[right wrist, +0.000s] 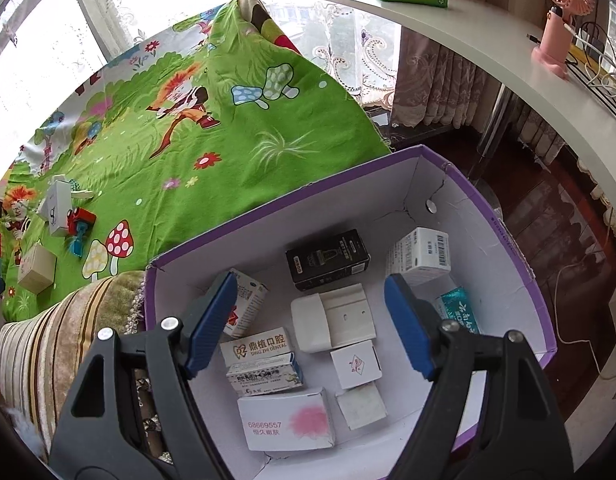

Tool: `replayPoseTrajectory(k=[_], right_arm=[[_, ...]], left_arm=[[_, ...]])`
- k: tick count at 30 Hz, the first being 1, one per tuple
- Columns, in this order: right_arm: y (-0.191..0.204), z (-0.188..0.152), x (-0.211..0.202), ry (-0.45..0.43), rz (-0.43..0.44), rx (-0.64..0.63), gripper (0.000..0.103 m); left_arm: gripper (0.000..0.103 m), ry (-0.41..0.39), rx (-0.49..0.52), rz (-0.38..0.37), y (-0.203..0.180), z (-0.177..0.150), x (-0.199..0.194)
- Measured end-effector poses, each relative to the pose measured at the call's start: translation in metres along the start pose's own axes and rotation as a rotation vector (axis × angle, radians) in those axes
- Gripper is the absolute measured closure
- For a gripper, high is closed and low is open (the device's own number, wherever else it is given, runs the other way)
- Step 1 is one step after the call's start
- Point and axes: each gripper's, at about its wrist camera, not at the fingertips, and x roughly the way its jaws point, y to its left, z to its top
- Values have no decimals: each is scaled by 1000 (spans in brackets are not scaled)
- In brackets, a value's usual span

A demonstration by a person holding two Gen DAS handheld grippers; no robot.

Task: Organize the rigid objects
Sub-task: 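Withdraw both open grippers from purple box back over the bed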

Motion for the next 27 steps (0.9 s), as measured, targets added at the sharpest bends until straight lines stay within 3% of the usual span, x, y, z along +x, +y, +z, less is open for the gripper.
replayPoseTrajectory(k=[19,23,27], right_arm=[[110,-4,6,36,106,-179,24],[132,-5,10,44,129,-217,24],[157,-5,16,57,153,-261,24]], left_arm=[[32,-8,-169,176,84,-9,-31],[20,6,-177,229,90,-8,-28],[17,28,-166,282,93,-3,-21]])
